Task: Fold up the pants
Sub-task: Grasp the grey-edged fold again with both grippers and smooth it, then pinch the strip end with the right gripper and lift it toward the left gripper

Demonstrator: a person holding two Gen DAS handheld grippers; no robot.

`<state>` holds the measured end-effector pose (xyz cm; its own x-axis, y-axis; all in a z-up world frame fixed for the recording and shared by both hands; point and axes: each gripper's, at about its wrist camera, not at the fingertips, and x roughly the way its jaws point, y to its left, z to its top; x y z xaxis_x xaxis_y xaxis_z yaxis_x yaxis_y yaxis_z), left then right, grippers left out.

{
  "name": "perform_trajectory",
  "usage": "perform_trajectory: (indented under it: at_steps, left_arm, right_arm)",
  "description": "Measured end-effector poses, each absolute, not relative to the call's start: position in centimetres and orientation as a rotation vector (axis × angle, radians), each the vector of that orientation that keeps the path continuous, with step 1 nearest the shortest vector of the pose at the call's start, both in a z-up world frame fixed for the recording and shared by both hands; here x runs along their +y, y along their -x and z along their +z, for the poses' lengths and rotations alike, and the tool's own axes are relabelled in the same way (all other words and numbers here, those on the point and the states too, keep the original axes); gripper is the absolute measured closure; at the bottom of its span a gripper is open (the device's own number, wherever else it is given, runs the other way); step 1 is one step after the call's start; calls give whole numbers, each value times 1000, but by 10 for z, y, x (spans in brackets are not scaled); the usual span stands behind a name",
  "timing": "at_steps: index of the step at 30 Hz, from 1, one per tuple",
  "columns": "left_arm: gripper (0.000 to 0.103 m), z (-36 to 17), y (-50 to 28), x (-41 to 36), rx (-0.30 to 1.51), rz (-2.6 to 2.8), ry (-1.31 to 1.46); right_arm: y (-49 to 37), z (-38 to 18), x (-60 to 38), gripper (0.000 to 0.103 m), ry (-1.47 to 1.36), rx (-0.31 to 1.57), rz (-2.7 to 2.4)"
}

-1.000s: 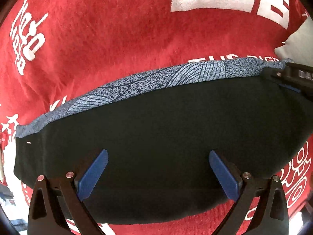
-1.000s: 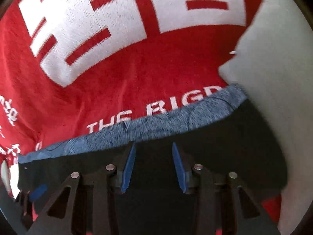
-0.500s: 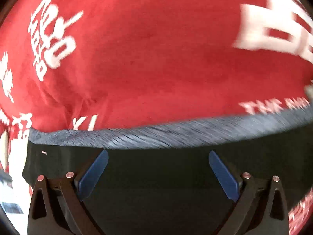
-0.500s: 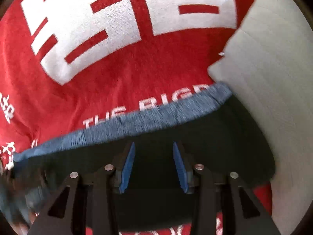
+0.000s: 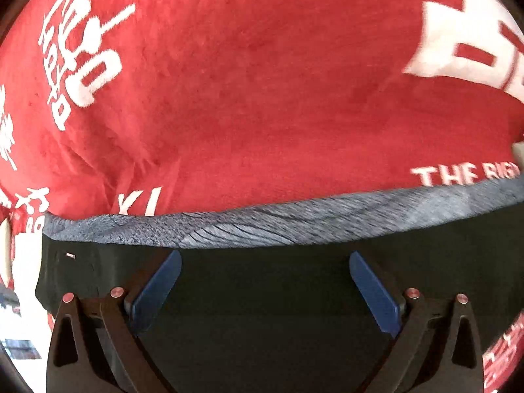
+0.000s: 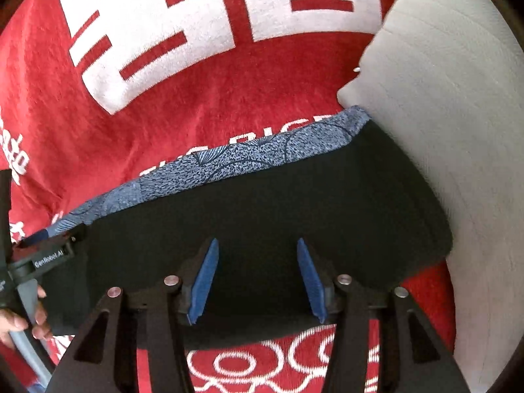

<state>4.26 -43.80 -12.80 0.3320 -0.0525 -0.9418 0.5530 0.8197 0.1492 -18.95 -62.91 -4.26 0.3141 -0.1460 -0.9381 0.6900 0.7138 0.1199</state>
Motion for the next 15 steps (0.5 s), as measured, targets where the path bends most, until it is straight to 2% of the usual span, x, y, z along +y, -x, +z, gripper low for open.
perform_trajectory:
  at_steps: [6,15]
  left_arm:
    - [0,-108,4,-446,1190,-538,-506]
    - [0,-117,39,-462,1252,-611,-485]
  right_arm:
    - [240,-40,-615,48,-791,1018,-543]
    - [303,-66,-601,48,-1054,886,-624]
